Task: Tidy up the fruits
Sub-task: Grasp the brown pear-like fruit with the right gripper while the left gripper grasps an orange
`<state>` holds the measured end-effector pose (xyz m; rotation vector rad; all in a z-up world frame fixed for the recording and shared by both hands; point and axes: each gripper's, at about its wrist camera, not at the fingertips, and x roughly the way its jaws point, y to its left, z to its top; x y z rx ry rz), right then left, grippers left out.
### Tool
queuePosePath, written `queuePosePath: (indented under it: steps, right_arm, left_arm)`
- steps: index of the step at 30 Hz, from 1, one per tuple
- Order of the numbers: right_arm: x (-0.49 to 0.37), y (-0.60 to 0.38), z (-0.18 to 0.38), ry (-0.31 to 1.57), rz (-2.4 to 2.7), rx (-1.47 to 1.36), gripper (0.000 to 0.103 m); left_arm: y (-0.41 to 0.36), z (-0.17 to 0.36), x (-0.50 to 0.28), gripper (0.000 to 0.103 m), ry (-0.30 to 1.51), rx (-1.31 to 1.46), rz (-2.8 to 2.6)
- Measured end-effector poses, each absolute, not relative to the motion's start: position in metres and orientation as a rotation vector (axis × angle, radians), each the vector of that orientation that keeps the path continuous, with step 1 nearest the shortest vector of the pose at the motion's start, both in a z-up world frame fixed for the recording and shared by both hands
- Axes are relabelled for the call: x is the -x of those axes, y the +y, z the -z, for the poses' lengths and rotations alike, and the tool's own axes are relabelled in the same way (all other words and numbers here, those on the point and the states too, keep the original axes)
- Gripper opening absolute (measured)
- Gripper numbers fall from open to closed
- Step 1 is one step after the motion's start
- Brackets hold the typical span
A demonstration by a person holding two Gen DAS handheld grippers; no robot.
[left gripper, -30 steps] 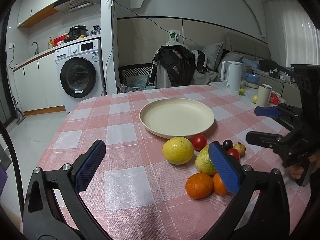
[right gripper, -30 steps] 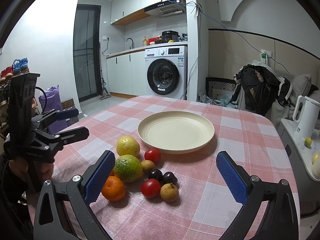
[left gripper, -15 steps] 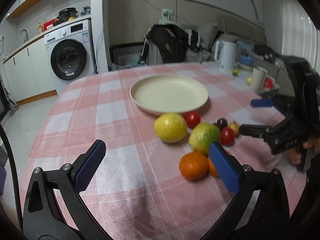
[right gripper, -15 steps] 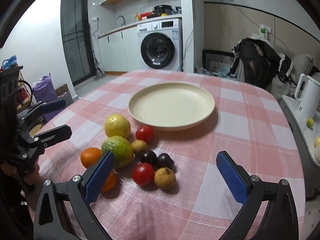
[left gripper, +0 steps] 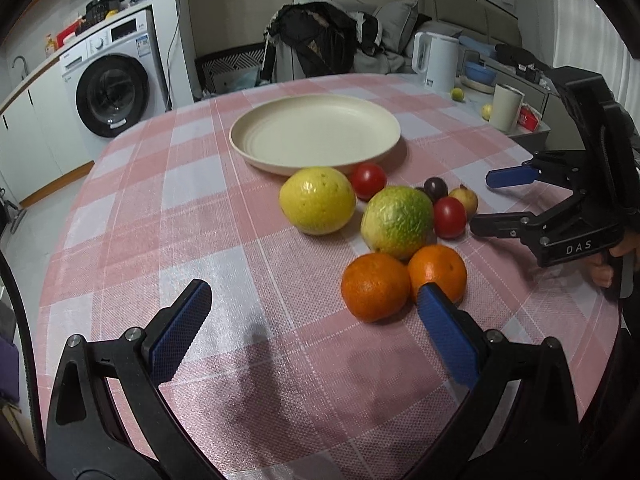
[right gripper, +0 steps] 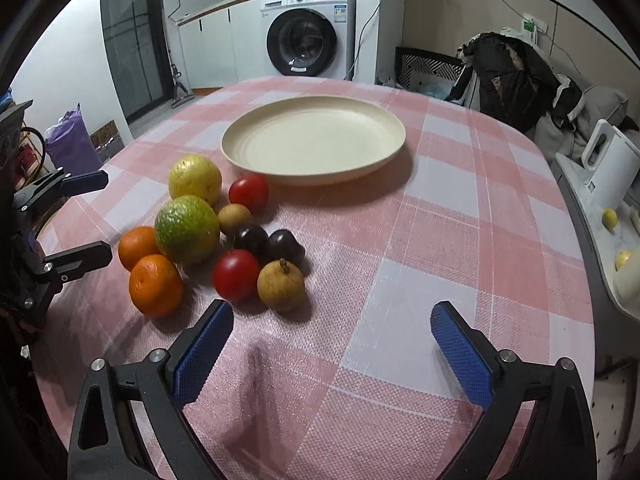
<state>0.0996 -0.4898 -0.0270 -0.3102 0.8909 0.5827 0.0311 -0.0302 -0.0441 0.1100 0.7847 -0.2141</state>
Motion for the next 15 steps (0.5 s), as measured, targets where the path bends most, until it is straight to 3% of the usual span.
queuePosePath:
  steps: [2,9,15]
  right_arm:
    - [-0.101,-0.486,0.031,0.914,-0.588,0.313,0.084]
    - [-0.101,-0.476,0.037,0.929,-0.604,0.336,0.069]
    - [-0.103,-0.467,0.038,0.937,-0.604,0.347,0.054]
  left_arm:
    - [-0.03,0.047,-0.035,0.102,0.804,-0.107,0.213]
    - [-0.026,0.055,-0.048,0.101,0.852,-0.076,0.213]
    - [-0.027,0.058,-0.055,0.089,0.865,-0.042,0.266]
